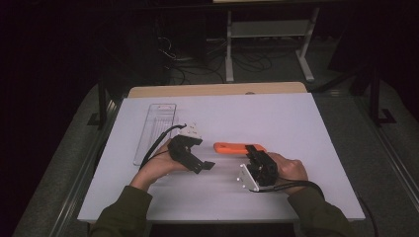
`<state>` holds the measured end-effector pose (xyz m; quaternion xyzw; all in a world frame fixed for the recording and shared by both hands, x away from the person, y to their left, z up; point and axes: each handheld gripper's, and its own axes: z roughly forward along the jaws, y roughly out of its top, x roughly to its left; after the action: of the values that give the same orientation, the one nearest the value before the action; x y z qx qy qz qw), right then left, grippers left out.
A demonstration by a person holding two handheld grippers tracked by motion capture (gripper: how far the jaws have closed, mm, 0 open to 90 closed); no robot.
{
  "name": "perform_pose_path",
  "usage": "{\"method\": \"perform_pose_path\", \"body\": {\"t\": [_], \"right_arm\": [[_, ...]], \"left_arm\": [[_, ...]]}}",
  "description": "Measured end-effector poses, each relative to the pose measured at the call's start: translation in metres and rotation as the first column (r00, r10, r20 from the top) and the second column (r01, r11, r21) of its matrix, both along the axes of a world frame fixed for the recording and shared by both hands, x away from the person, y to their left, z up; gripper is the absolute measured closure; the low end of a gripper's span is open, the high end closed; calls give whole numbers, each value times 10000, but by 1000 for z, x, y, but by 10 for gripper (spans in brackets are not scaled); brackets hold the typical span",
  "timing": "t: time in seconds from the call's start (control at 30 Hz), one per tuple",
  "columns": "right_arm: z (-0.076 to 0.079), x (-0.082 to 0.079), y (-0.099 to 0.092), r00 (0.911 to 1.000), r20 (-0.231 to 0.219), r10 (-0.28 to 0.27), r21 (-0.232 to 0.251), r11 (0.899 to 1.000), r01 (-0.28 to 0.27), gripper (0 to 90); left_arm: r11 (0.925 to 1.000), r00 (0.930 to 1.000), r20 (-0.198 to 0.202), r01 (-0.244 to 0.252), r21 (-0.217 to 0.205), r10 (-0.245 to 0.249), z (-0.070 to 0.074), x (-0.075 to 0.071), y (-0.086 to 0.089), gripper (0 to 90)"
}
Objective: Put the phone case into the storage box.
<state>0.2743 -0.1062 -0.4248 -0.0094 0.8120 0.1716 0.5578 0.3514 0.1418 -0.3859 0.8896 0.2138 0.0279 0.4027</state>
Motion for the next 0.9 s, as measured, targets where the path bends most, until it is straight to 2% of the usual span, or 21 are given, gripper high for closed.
{"method": "perform_pose_path", "body": {"t": [0.03, 0.27, 0.3, 0.43, 0.7, 0.73, 0.77, 0.9], "right_arm": [[1, 0, 0, 10000, -84, -15, 188, 9998, 16, 797], [2, 2, -2, 9996, -290, 21, 397, 9992, -9, 797], [2, 2, -2, 9991, -402, -103, 585, 9982, 127, 797], [3, 2, -2, 9988, -451, -208, 821, 9963, 244, 797], [5, 4, -4, 9982, -558, -217, 889, 9957, 266, 797], [5, 4, -5, 9972, -702, -248, 903, 9954, 311, 798], [5, 4, -4, 9973, -659, -334, 1198, 9919, 411, 798], [5, 5, -5, 9947, -945, -415, 1413, 9885, 546, 798]], "left_arm": [[10000, 10000, -1, 8, 14, -8, 0, 0, 0, 0], [9999, 10000, 62, 61, 112, -62, 0, 1, -1, 0], [9999, 10000, 44, 43, 108, -44, 0, 1, 0, 0], [10000, 10000, 29, -28, 71, 28, -1, 1, 0, 0], [9999, 9999, -11, -102, -7, 102, -1, 0, -1, 0], [10000, 10000, -7, -97, -7, 97, -1, 0, -1, 0], [10000, 9999, 99, -15, 33, 15, -1, 1, 0, 0], [10000, 10000, 21, -1, 34, 1, -1, 1, 0, 0]]}}
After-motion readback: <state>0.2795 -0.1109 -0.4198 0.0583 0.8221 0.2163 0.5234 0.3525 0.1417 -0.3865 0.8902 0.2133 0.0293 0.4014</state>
